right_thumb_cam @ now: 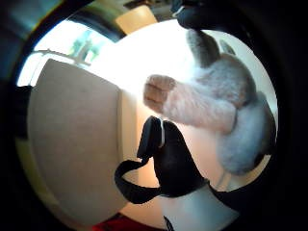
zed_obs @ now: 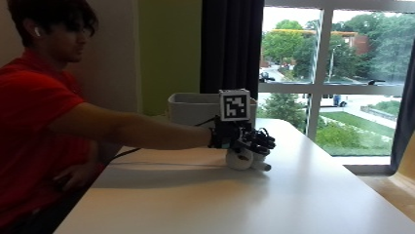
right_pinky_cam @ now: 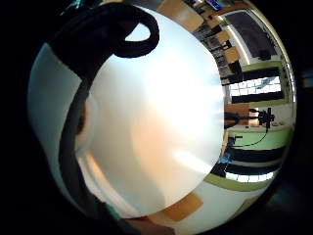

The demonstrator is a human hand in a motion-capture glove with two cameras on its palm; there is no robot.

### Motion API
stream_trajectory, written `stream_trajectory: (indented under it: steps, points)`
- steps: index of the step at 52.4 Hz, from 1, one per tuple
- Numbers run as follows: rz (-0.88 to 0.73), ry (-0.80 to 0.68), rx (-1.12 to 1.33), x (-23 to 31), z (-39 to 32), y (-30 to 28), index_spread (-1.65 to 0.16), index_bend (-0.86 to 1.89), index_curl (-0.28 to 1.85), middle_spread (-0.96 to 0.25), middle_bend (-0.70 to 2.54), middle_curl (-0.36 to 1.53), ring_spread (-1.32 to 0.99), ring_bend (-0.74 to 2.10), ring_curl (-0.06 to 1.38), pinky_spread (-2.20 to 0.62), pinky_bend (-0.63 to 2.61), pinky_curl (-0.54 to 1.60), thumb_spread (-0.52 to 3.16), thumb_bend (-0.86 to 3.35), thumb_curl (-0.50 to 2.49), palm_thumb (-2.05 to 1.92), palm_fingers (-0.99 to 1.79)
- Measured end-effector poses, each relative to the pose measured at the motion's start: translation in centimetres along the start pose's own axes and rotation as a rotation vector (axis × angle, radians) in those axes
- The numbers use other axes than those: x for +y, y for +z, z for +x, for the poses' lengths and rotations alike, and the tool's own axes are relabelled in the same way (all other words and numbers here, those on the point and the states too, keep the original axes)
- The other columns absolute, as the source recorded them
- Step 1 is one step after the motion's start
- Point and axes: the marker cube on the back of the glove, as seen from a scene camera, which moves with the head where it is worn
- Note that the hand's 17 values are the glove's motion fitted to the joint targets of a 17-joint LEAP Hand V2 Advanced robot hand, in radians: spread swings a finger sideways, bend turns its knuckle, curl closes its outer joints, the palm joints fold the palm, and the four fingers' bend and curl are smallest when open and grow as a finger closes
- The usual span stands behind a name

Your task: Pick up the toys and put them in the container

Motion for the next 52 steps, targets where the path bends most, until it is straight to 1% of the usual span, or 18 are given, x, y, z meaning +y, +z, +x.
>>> stream_trajectory:
  steps: [4, 8, 12, 17, 20, 22, 31, 36, 39, 40, 42, 44, 46, 48, 52]
  points:
    - [-0.004, -0.018, 0.036, -0.2, -0.3, 0.5, -0.43, 0.14, 0.43, -0.16, 0.24, 0.4, -0.2, 0.4, 0.25, 0.04, 0.74, 0.35, 1.27, -0.02, 0.27, -0.02, 0.06]
    - [-0.009, -0.053, -0.021, -0.5, -1.2, 0.9, -0.43, 0.15, 0.41, -0.16, 0.23, 0.4, -0.2, 0.4, 0.25, 0.04, 0.78, 0.36, 1.28, -0.02, 0.27, -0.01, 0.07]
    - [0.008, -0.018, -0.041, -0.8, -1.5, 1.2, -0.43, 0.14, 0.39, -0.16, 0.22, 0.4, -0.2, 0.41, 0.26, 0.04, 0.82, 0.37, 1.28, -0.01, 0.28, 0.0, 0.08]
    - [0.008, 0.027, 0.039, -1.2, -0.9, 1.6, -0.43, 0.17, 0.38, -0.16, 0.2, 0.39, -0.2, 0.42, 0.26, 0.04, 0.86, 0.38, 1.27, 0.0, 0.29, 0.03, 0.13]
    - [-0.021, -0.041, 0.033, -1.1, -0.8, 1.7, -0.44, 0.17, 0.38, -0.16, 0.19, 0.39, -0.21, 0.43, 0.26, 0.04, 0.9, 0.39, 1.27, 0.0, 0.3, 0.05, 0.17]
    - [-0.047, -0.051, 0.036, -1.2, -0.8, 1.9, -0.44, 0.17, 0.37, -0.16, 0.18, 0.38, -0.21, 0.43, 0.26, 0.03, 0.91, 0.39, 1.27, 0.0, 0.3, 0.06, 0.18]
    - [-0.12, 0.048, 0.009, -1.5, -1.2, 2.6, -0.45, 0.17, 0.36, -0.16, 0.17, 0.36, -0.22, 0.45, 0.27, 0.02, 1.0, 0.41, 1.26, -0.01, 0.32, 0.1, 0.19]
    - [-0.143, 0.129, 0.097, -1.4, -0.3, 2.9, -0.45, 0.16, 0.35, -0.16, 0.14, 0.34, -0.23, 0.5, 0.28, -0.03, 1.09, 0.42, 1.27, -0.01, 0.33, 0.13, 0.23]
    - [-0.149, 0.114, 0.06, -1.2, -0.6, 2.7, -0.46, 0.16, 0.34, -0.16, 0.11, 0.31, -0.26, 0.6, 0.3, -0.1, 1.13, 0.42, 1.28, -0.01, 0.34, 0.14, 0.28]
    - [-0.149, 0.104, 0.046, -1.2, -0.8, 2.7, -0.46, 0.18, 0.35, -0.16, 0.09, 0.3, -0.28, 0.7, 0.32, -0.12, 1.13, 0.42, 1.29, 0.0, 0.33, 0.15, 0.36]
    - [-0.147, 0.085, 0.032, -1.0, -0.9, 2.7, -0.47, 0.19, 0.34, -0.16, 0.09, 0.28, -0.31, 0.78, 0.34, -0.16, 1.12, 0.41, 1.31, 0.0, 0.34, 0.15, 0.42]
    - [-0.143, 0.066, 0.022, -0.8, -0.8, 2.7, -0.47, 0.2, 0.35, -0.16, 0.09, 0.26, -0.32, 0.82, 0.34, -0.19, 1.12, 0.4, 1.32, 0.0, 0.33, 0.16, 0.44]
    - [-0.136, 0.058, 0.007, -0.7, -0.8, 2.7, -0.47, 0.19, 0.35, -0.18, 0.13, 0.26, -0.34, 0.88, 0.36, -0.24, 1.14, 0.4, 1.35, 0.01, 0.34, 0.19, 0.55]
    - [-0.127, 0.055, 0.003, -0.6, -0.9, 2.7, -0.47, 0.18, 0.35, -0.19, 0.13, 0.25, -0.35, 0.9, 0.37, -0.27, 1.14, 0.4, 1.37, 0.02, 0.34, 0.2, 0.57]
    - [-0.093, 0.04, 0.025, -0.5, -0.5, 2.8, -0.46, 0.15, 0.34, -0.27, 0.24, 0.28, -0.39, 0.94, 0.38, -0.32, 1.1, 0.38, 1.41, 0.05, 0.36, 0.26, 0.72]
